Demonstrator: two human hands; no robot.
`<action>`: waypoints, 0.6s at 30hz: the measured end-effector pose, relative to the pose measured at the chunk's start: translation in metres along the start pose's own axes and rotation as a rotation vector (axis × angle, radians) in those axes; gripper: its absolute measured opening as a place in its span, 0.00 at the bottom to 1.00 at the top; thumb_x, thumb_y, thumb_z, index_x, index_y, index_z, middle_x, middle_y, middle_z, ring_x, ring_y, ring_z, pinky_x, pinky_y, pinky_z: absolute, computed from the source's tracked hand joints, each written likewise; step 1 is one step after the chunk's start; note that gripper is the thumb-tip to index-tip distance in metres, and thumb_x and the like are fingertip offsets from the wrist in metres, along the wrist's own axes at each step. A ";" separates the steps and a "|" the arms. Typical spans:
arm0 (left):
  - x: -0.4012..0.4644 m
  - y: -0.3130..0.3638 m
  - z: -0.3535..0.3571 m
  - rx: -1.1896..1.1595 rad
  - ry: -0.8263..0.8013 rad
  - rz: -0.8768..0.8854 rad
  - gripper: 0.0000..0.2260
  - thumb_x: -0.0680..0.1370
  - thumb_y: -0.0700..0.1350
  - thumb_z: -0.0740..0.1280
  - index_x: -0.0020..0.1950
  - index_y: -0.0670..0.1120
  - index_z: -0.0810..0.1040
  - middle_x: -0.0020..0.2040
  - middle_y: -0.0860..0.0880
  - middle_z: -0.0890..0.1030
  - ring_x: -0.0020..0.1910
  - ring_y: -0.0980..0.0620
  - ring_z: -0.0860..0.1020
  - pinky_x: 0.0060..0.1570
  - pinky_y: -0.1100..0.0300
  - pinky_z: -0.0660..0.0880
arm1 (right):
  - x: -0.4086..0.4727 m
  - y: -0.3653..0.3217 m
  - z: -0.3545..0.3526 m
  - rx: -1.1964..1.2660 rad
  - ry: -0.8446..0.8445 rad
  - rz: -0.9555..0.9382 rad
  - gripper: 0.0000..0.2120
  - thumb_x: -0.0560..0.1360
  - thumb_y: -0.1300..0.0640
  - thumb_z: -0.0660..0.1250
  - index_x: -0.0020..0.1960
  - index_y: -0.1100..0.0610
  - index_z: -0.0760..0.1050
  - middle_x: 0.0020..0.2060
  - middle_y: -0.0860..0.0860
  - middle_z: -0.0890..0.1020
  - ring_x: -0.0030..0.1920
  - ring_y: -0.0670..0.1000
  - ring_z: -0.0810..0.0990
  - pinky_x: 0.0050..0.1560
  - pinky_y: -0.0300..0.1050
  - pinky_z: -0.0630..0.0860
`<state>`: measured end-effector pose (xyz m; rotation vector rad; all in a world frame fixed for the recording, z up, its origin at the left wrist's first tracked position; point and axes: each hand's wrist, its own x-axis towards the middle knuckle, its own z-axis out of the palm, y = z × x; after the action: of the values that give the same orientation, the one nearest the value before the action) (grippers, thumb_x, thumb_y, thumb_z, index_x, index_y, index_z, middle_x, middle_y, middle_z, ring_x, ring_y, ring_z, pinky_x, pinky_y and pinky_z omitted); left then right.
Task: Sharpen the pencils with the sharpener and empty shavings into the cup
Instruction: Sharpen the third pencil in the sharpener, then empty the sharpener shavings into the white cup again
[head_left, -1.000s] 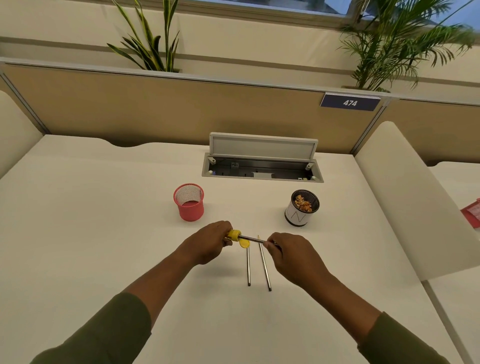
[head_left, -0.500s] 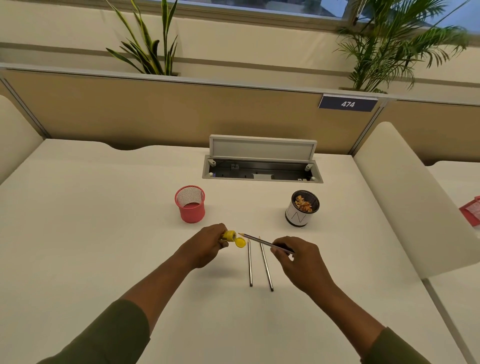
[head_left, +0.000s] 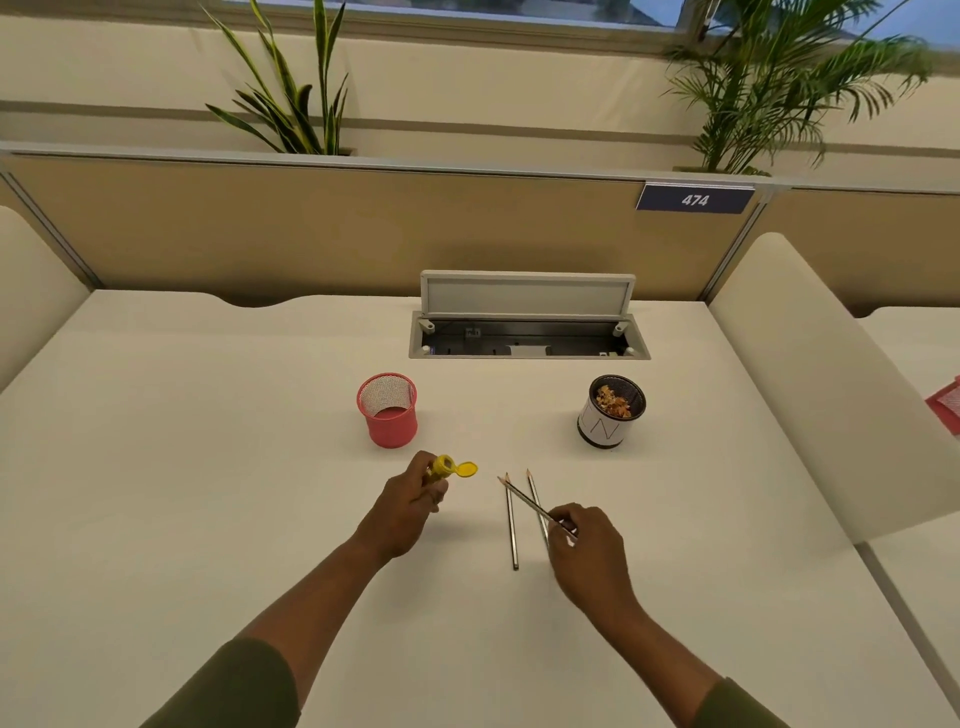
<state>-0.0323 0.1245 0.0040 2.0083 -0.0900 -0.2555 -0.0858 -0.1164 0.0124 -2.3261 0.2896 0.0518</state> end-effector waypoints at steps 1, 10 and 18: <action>-0.002 0.000 0.000 -0.008 0.015 -0.008 0.03 0.81 0.43 0.60 0.51 0.51 0.70 0.41 0.47 0.78 0.40 0.47 0.77 0.41 0.68 0.73 | 0.001 0.000 0.010 -0.039 -0.017 0.021 0.06 0.75 0.58 0.64 0.49 0.51 0.79 0.44 0.48 0.78 0.49 0.50 0.76 0.50 0.44 0.72; -0.004 -0.012 -0.007 -0.064 0.152 -0.060 0.06 0.78 0.41 0.66 0.51 0.52 0.76 0.43 0.49 0.79 0.41 0.52 0.74 0.44 0.59 0.72 | 0.014 -0.041 0.063 -0.281 -0.117 0.135 0.03 0.72 0.59 0.61 0.42 0.55 0.74 0.41 0.50 0.81 0.42 0.53 0.79 0.38 0.41 0.69; -0.003 -0.017 -0.013 -0.175 0.173 -0.077 0.14 0.73 0.38 0.71 0.52 0.56 0.80 0.49 0.53 0.83 0.50 0.51 0.79 0.52 0.59 0.77 | 0.018 -0.042 0.076 -0.440 -0.185 0.142 0.07 0.76 0.55 0.63 0.40 0.53 0.67 0.39 0.48 0.74 0.41 0.51 0.76 0.40 0.41 0.69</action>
<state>-0.0328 0.1438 -0.0055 1.8526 0.1158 -0.1324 -0.0548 -0.0377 -0.0136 -2.7063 0.3791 0.4383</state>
